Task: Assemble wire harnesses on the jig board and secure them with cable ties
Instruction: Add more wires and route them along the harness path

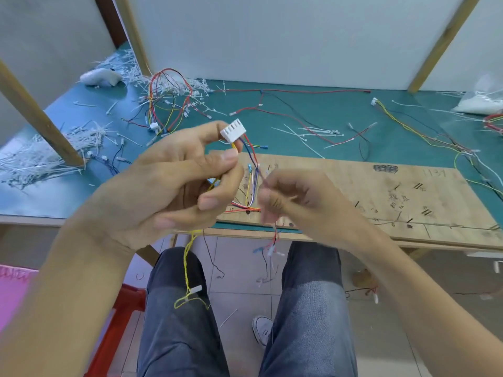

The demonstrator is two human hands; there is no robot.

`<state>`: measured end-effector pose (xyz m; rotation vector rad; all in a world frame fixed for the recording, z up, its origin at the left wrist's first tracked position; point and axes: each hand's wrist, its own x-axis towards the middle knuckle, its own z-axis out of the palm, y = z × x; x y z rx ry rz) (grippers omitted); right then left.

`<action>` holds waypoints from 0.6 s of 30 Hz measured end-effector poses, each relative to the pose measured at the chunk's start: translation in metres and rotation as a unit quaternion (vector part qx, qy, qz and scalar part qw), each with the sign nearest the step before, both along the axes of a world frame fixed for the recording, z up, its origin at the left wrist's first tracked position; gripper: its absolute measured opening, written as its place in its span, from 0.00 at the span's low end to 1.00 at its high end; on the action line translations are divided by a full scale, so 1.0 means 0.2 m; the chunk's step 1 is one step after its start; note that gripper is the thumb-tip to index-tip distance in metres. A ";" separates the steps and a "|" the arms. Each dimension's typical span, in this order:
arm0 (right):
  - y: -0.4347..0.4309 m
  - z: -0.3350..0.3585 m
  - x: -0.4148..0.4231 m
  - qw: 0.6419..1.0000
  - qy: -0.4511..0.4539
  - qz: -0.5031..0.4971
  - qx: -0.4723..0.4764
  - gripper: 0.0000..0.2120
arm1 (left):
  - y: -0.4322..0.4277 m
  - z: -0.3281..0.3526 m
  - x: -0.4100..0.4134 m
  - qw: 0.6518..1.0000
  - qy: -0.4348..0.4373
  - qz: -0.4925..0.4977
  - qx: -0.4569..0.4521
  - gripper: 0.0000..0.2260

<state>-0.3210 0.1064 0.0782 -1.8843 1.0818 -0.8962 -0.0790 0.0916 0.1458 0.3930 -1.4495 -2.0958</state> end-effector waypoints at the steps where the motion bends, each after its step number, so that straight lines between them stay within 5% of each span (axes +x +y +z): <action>1: 0.04 -0.03 0.03 0.999 0.025 0.041 0.014 0.10 | 0.01 0.00 -0.01 1.000 0.005 0.012 -0.005 0.03; 4: 0.15 -0.08 0.09 0.989 0.055 0.130 0.045 0.09 | 0.03 -0.02 -0.03 0.999 0.020 0.039 -0.011 0.03; 7: 0.19 -0.06 0.07 0.987 0.001 0.116 0.114 0.10 | 0.03 -0.04 -0.02 0.998 0.023 0.058 -0.029 0.02; 13: 0.20 0.04 -0.03 0.991 0.112 0.007 -0.069 0.15 | 0.04 -0.08 0.04 0.987 -0.059 0.151 -0.010 0.04; 18: 0.24 0.09 -0.13 0.988 0.151 -0.022 -0.037 0.14 | 0.09 -0.13 0.16 0.986 -0.081 0.142 0.041 0.17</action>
